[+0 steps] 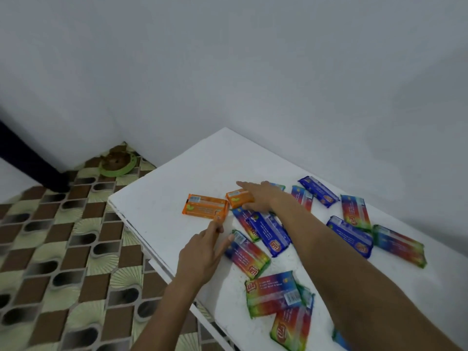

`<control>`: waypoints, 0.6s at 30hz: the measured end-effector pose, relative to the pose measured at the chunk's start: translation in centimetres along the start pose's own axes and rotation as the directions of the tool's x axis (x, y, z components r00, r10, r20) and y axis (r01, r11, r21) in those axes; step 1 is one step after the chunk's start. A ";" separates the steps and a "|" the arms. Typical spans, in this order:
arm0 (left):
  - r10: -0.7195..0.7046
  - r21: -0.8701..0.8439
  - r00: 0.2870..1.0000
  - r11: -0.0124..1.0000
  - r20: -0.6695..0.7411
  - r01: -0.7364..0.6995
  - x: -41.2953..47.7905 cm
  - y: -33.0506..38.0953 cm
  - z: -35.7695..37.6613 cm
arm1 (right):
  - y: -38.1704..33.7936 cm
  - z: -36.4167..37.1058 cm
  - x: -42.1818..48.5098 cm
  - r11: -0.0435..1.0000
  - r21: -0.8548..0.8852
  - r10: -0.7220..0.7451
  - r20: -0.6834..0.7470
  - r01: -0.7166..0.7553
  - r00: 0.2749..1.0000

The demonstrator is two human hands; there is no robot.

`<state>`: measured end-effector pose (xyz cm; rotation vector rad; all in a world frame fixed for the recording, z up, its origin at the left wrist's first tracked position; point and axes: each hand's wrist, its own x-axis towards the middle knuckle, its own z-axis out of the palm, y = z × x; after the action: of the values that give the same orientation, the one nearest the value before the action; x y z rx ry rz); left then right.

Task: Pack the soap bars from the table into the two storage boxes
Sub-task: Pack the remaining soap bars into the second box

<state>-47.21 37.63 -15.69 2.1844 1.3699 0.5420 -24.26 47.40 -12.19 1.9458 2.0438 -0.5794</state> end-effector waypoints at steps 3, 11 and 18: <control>-0.001 0.003 1.000 1.000 -0.016 0.001 0.1 -0.1 0.1 | 0.3 -0.1 0.3 1.000 0.024 0.002 -0.048 0.000 0.999; -0.020 0.040 1.000 0.999 0.007 0.020 0.2 0.1 -0.2 | 0.6 -1.2 -2.1 0.978 0.208 0.021 -0.125 0.005 0.992; -0.325 -0.426 0.946 0.856 -0.002 0.293 0.0 0.3 -1.1 | 2.7 -0.8 -10.2 0.608 0.794 0.110 -0.098 0.011 0.989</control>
<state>-47.60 37.77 -14.57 1.5744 1.4487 0.7234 -20.83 38.74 -7.22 2.5383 1.9550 -1.6191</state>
